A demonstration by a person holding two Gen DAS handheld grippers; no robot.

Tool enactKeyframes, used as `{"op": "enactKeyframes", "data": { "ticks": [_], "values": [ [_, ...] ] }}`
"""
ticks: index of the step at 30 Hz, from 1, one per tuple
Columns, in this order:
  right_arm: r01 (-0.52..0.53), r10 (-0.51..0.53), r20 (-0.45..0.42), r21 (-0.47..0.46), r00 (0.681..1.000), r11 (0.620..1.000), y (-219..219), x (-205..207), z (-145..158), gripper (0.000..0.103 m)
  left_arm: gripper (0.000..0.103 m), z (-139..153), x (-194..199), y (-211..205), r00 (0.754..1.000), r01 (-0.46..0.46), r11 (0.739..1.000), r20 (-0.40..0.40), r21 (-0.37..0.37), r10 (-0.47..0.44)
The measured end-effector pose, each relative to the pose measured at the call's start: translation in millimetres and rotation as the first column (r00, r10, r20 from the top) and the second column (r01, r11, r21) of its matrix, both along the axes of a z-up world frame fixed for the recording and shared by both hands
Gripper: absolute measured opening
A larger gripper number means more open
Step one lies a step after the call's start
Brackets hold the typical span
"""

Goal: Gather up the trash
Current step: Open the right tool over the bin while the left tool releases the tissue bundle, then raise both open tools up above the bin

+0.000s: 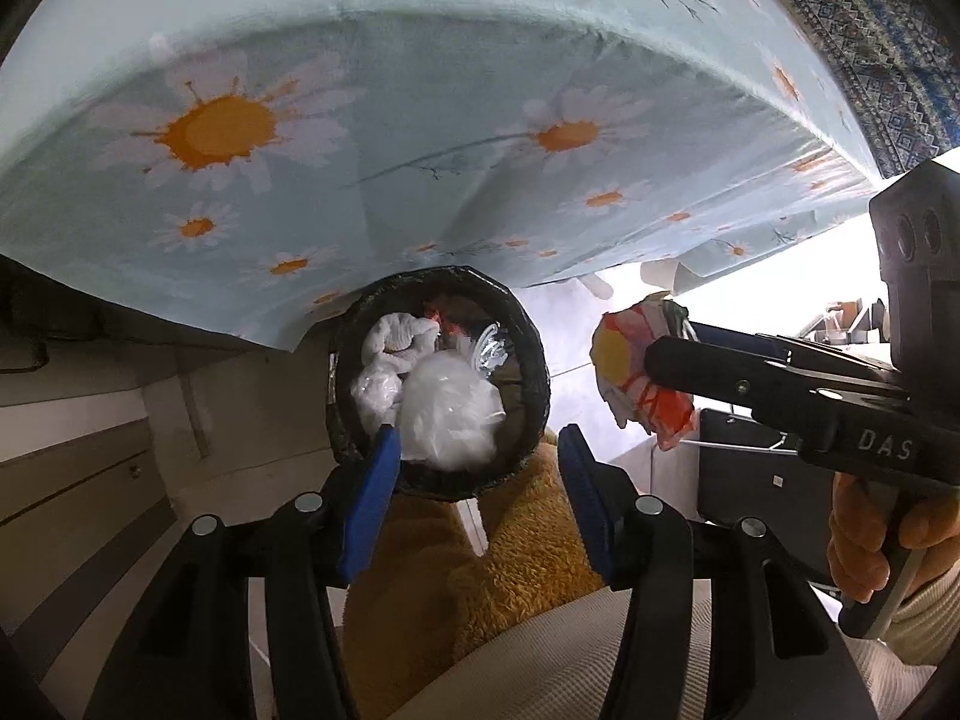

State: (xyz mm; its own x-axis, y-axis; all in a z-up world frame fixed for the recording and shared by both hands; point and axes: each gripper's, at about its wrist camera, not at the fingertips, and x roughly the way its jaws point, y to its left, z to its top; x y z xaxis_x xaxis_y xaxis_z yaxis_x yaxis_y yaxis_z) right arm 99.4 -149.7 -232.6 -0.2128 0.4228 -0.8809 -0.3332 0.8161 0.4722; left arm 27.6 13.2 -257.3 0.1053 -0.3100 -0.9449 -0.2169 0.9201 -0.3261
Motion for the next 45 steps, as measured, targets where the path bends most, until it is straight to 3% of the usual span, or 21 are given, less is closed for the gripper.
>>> {"op": "enactKeyframes", "data": {
  "ticks": [10, 23, 33, 45],
  "values": [
    [0.004, -0.004, -0.015, 0.018, 1.000, 1.000, 7, 8, 2, 0.055, 0.055, 1, 0, 10, 1.000, -0.028, 1.000, -0.005, 0.000, 0.028],
    [0.025, -0.025, 0.007, -0.004, 1.000, 1.000, 10, -4, 12, 0.055, 0.055, 8, -7, 17, 0.999, -0.033, 0.999, 0.022, -0.030, 0.034],
    [0.037, -0.039, 0.109, 0.014, 0.993, 0.999, 7, -8, 58, 0.055, 0.055, 57, -10, 33, 0.993, -0.042, 0.999, 0.113, -0.014, 0.043],
    [-0.032, 0.010, 0.259, 0.081, 0.966, 0.996, 5, 23, 126, 0.055, 0.055, 110, 4, 30, 0.973, -0.118, 0.993, 0.203, 0.018, 0.112]
  ]
}}
